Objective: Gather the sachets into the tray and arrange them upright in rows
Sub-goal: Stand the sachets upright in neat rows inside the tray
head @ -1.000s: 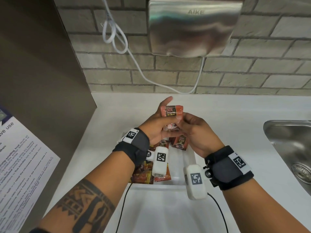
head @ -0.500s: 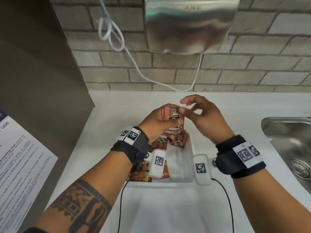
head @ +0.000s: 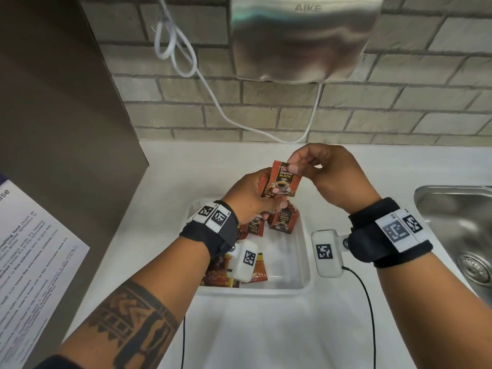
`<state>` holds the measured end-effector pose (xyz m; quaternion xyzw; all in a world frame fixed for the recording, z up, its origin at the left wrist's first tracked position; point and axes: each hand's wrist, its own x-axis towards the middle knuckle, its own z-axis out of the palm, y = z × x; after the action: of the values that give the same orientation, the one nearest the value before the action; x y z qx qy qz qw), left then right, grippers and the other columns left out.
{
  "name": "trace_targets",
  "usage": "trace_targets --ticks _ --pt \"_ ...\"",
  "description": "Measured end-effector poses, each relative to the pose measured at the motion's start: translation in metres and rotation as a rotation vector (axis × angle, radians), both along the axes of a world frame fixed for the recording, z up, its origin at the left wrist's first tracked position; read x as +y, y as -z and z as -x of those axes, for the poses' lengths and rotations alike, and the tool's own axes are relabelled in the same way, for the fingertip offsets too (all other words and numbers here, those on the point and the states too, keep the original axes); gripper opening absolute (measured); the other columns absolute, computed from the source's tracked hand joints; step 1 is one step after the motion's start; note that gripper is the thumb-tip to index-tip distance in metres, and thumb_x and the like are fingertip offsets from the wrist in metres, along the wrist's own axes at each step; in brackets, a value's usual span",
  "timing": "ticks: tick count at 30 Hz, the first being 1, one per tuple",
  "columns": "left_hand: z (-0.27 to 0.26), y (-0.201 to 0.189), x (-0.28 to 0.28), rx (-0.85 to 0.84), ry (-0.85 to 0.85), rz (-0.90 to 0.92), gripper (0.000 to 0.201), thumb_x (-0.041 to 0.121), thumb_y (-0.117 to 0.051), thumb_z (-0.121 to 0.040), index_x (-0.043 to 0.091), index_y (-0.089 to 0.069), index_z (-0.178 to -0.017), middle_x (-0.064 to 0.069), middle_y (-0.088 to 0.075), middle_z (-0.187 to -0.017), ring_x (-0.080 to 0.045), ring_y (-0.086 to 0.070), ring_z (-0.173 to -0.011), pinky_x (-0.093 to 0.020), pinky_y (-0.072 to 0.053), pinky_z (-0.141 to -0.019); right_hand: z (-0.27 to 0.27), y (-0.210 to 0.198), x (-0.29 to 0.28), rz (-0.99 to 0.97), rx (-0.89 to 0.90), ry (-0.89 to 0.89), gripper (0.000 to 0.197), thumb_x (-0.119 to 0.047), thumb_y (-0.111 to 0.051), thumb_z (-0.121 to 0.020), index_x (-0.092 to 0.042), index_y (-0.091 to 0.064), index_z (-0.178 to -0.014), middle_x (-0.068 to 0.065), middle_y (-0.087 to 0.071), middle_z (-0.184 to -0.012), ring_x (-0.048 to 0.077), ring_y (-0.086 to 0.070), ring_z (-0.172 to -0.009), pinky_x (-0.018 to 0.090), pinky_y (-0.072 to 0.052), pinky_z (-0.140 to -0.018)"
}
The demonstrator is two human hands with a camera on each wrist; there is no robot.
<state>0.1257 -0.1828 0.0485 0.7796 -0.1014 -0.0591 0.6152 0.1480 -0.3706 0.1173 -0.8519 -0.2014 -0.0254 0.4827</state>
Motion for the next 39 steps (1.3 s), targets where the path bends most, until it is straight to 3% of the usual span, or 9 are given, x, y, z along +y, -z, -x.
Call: trace_targets --ticks 2,5,11,16,21,26,28,31,39 --pt "0.001 0.003 0.0 -0.006 -0.019 -0.017 0.044 0.015 -0.084 -0.08 0.023 -0.066 -0.119 0.003 -0.077 -0.104 -0.021 -0.074 -0.091 -0.044 -0.062 -0.076 -0.002 -0.005 -0.002 0.068 -0.019 -0.002 0.003 -0.016 -0.075 -0.088 -0.019 -0.075 -0.087 -0.007 -0.074 -0.085 0.001 -0.063 -0.076 0.004 -0.044 -0.07" --pt "0.001 0.003 0.004 0.031 -0.022 -0.066 0.041 0.018 -0.084 -0.08 0.021 -0.065 -0.117 0.0 -0.075 -0.101 -0.023 -0.073 -0.084 -0.039 -0.06 -0.068 -0.004 -0.002 -0.006 0.094 -0.016 0.021 0.003 -0.017 -0.077 -0.086 -0.019 -0.075 -0.086 -0.01 -0.074 -0.083 0.002 -0.063 -0.077 0.003 -0.043 -0.07" --pt "-0.006 0.004 0.029 0.295 -0.014 -0.585 0.025 0.017 -0.061 -0.094 0.014 -0.059 -0.119 -0.005 -0.064 -0.103 -0.018 -0.058 -0.072 -0.028 -0.049 -0.057 -0.009 0.042 -0.02 0.158 0.161 0.084 0.007 -0.017 -0.078 -0.085 -0.021 -0.074 -0.08 -0.009 -0.074 -0.079 0.001 -0.063 -0.072 0.009 -0.042 -0.067" --pt "0.005 0.014 0.012 0.475 0.25 -0.869 0.026 0.023 -0.057 -0.087 0.007 -0.064 -0.107 -0.008 -0.061 -0.088 -0.023 -0.051 -0.072 -0.03 -0.041 -0.064 -0.012 0.086 -0.02 0.313 0.247 0.086 0.007 -0.024 -0.078 -0.084 -0.029 -0.075 -0.079 -0.011 -0.068 -0.087 0.0 -0.056 -0.081 0.019 -0.038 -0.068" --pt "0.008 0.021 -0.031 0.49 0.431 -0.897 0.04 0.01 -0.058 -0.086 0.006 -0.062 -0.126 -0.009 -0.061 -0.096 -0.022 -0.051 -0.077 -0.025 -0.039 -0.059 -0.011 0.104 -0.014 0.365 0.231 0.084 0.007 -0.017 -0.074 -0.085 -0.02 -0.079 -0.082 -0.015 -0.067 -0.084 -0.002 -0.054 -0.079 0.003 -0.036 -0.065" --pt "-0.004 0.041 -0.051 0.52 0.398 -0.913 0.048 0.01 -0.061 -0.079 0.011 -0.058 -0.127 -0.016 -0.066 -0.118 -0.029 -0.059 -0.085 -0.031 -0.047 -0.068 -0.012 0.111 -0.012 0.377 0.262 0.093 0.011 -0.01 -0.072 -0.082 -0.016 -0.079 -0.078 -0.005 -0.07 -0.077 -0.003 -0.056 -0.072 0.003 -0.036 -0.061" --pt "-0.007 0.044 -0.054 0.525 0.39 -0.915 0.057 0.01 -0.061 -0.078 0.013 -0.055 -0.135 -0.016 -0.069 -0.106 -0.028 -0.06 -0.073 -0.028 -0.046 -0.062 -0.013 0.111 -0.012 0.369 0.269 0.089 0.011 -0.007 -0.07 -0.083 -0.012 -0.079 -0.079 -0.01 -0.066 -0.069 -0.013 -0.055 -0.067 0.002 -0.035 -0.061" --pt "-0.012 0.047 -0.054 0.517 0.392 -0.941 0.056 0.012 -0.061 -0.08 0.012 -0.056 -0.137 -0.01 -0.063 -0.079 -0.025 -0.054 -0.063 -0.023 -0.041 -0.056 -0.014 0.11 -0.013 0.398 0.256 0.096 0.011 -0.005 -0.069 -0.085 -0.01 -0.079 -0.084 -0.013 -0.058 -0.066 -0.005 -0.053 -0.063 0.001 -0.036 -0.061" --pt "-0.015 0.052 -0.051 0.544 0.349 -0.938 0.06 0.013 -0.063 -0.083 0.014 -0.051 -0.143 -0.011 -0.068 -0.087 -0.026 -0.056 -0.072 -0.022 -0.042 -0.059 -0.023 0.116 -0.01 0.413 0.252 0.07 0.013 -0.007 -0.07 -0.085 -0.017 -0.077 -0.09 -0.015 -0.053 -0.08 -0.002 -0.05 -0.073 0.005 -0.035 -0.061"
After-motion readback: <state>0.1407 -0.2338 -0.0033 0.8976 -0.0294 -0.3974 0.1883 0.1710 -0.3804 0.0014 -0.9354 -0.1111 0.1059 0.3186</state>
